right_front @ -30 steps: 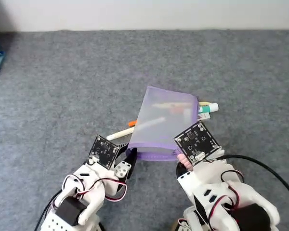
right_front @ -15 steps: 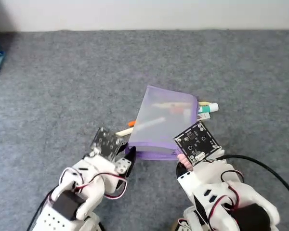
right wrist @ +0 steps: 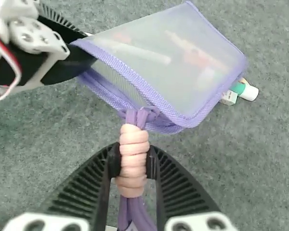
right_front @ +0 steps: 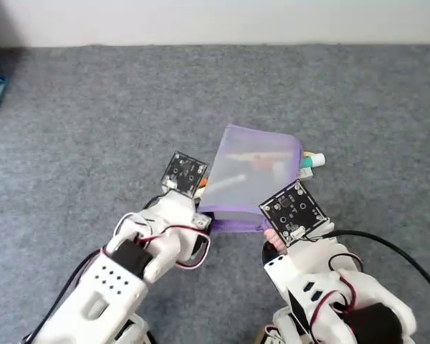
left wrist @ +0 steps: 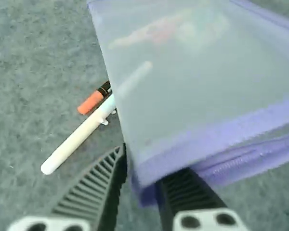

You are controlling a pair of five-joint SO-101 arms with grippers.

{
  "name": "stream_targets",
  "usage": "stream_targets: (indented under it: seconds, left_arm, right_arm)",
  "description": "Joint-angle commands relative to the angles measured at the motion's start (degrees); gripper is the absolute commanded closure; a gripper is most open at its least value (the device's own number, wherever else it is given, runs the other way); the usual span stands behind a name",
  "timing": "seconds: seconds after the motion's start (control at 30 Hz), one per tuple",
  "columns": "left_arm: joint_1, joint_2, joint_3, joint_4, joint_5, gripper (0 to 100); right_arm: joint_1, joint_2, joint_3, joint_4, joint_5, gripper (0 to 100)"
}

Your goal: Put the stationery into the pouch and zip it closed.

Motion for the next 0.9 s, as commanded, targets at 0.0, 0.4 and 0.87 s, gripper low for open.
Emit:
stream_targets:
  seconds: [0.0, 0.4, 0.87]
  left_arm:
    - [-0.5, 0.2, -5.1, -1.3, 0.5, 99]
    - [-10.3, -10.3, -23.2, 24.4, 1.8, 99]
    - [-21.2, -10.3, -47.1, 50.5, 1.7, 99]
  right_arm:
    - [-0.3, -1.3, -0.9, 1.5, 0.1, 99.1]
    - [-0.1, -4.4, -0.5, -12.4, 0.2, 99.1]
    - [-8.3, 10.2, -2.0, -29.8, -1.9, 99.1]
